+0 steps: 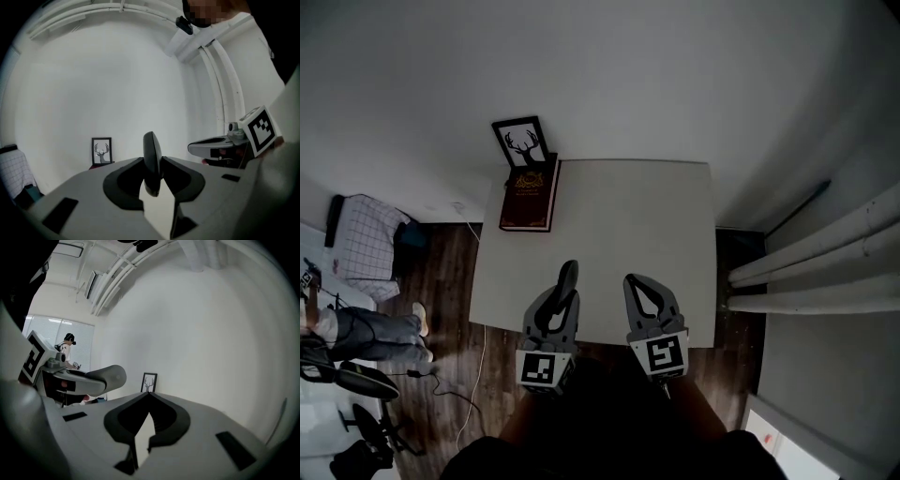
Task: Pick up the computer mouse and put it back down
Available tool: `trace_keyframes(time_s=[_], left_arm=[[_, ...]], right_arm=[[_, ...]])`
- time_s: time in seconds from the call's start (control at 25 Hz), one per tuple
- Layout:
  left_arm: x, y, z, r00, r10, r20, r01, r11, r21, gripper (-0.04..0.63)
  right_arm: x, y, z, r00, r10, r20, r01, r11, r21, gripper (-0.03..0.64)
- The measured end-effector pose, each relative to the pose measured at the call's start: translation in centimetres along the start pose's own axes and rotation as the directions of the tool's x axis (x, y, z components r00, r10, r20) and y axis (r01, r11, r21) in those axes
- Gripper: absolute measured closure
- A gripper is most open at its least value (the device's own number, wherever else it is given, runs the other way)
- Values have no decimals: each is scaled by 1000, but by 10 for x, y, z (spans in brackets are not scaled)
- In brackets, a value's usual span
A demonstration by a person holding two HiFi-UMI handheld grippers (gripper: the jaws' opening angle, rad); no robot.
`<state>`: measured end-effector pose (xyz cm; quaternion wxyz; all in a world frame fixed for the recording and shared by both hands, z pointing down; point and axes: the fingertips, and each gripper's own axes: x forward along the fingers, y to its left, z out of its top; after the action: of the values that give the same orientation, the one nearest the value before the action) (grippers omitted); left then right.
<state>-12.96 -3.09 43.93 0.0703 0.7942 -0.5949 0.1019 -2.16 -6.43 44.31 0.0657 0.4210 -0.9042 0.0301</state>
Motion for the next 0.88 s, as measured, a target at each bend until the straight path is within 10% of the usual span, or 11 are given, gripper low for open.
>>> trace_keyframes(time_s=[0.88], left_arm=[[116,31,-44,982,-147,-123,140,988,-62,479]], right_arm=[[54,-67,-15,992,-114,-55,115,993,20,597]])
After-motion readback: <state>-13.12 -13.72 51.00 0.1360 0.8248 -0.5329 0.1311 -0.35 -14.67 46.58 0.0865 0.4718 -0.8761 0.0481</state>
